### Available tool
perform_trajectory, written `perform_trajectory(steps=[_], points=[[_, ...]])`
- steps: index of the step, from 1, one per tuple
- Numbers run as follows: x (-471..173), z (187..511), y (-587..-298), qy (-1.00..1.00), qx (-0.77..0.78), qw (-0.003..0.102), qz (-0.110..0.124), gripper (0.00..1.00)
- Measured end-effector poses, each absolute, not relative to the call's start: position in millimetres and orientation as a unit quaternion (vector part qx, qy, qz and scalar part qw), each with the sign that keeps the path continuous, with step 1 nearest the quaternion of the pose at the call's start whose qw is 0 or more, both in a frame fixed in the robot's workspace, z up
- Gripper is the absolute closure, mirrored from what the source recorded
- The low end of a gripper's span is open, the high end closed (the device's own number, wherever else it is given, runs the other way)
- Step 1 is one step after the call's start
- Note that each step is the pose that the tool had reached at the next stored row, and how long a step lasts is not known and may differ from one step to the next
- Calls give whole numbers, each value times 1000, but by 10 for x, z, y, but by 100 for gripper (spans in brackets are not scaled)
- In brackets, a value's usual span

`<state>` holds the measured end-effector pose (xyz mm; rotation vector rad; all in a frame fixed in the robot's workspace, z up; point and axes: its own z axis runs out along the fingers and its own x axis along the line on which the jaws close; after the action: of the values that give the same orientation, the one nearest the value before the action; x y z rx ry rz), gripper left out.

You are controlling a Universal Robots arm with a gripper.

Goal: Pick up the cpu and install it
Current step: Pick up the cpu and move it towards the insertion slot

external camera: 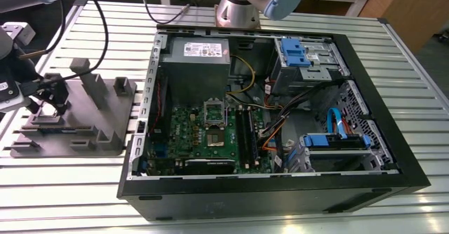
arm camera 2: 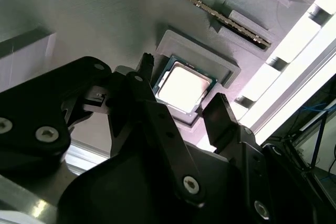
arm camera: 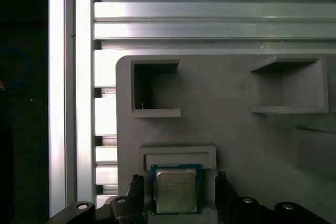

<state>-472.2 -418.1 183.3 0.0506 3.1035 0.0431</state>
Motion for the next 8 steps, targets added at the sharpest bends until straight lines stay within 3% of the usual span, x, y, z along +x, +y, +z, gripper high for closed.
perform_trajectory(steps=[8], points=[[-4721, 1798, -4180, 1000, 16, 19, 14, 35]])
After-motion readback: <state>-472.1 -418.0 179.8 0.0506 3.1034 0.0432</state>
